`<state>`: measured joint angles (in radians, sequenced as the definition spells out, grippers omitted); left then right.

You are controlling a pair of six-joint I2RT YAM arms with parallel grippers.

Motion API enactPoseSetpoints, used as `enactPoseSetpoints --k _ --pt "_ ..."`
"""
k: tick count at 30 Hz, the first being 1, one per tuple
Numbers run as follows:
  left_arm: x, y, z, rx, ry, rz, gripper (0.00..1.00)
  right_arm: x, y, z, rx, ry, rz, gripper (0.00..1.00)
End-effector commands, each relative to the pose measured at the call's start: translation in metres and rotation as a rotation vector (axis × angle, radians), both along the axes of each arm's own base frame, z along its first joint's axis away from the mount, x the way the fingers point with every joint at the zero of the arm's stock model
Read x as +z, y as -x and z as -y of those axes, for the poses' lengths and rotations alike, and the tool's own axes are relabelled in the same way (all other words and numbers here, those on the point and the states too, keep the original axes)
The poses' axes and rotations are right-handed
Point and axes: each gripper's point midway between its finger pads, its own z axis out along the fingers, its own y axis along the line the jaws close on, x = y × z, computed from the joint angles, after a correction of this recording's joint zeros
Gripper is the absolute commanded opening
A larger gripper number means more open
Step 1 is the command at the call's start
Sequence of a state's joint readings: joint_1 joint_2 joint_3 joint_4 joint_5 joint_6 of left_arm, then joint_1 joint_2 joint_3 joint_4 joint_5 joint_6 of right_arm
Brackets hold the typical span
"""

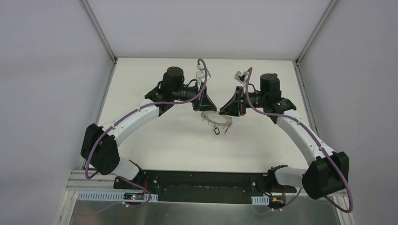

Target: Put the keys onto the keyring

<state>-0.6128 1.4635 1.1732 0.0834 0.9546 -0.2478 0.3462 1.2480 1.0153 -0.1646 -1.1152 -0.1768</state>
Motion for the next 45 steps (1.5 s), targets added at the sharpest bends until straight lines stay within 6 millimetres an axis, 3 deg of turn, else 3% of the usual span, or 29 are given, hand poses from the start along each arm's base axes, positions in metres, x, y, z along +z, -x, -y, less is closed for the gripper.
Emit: enactPoseSetpoints --k 1,14,27,32,36,45 --pt "0.034 -0.009 -0.003 0.045 0.065 0.074 0.0 0.011 0.005 0.003 0.014 -0.037 0.069 0.26" --pt "0.032 -0.018 -0.006 0.112 0.024 0.07 0.0 -0.014 0.0 0.012 -0.045 0.044 0.131 0.26" --pt "0.033 -0.027 -0.005 0.169 0.021 0.021 0.0 -0.03 -0.005 0.005 -0.057 0.093 0.128 0.26" --pt "0.033 -0.03 -0.004 0.184 0.019 0.012 0.0 -0.031 -0.004 0.001 -0.049 0.093 0.124 0.19" --pt "0.029 -0.035 -0.005 0.21 -0.003 0.008 0.0 -0.029 -0.007 -0.001 -0.066 0.092 0.118 0.0" --pt "0.011 -0.05 -0.009 0.273 -0.088 0.005 0.0 -0.024 -0.012 -0.006 -0.083 0.062 0.075 0.0"
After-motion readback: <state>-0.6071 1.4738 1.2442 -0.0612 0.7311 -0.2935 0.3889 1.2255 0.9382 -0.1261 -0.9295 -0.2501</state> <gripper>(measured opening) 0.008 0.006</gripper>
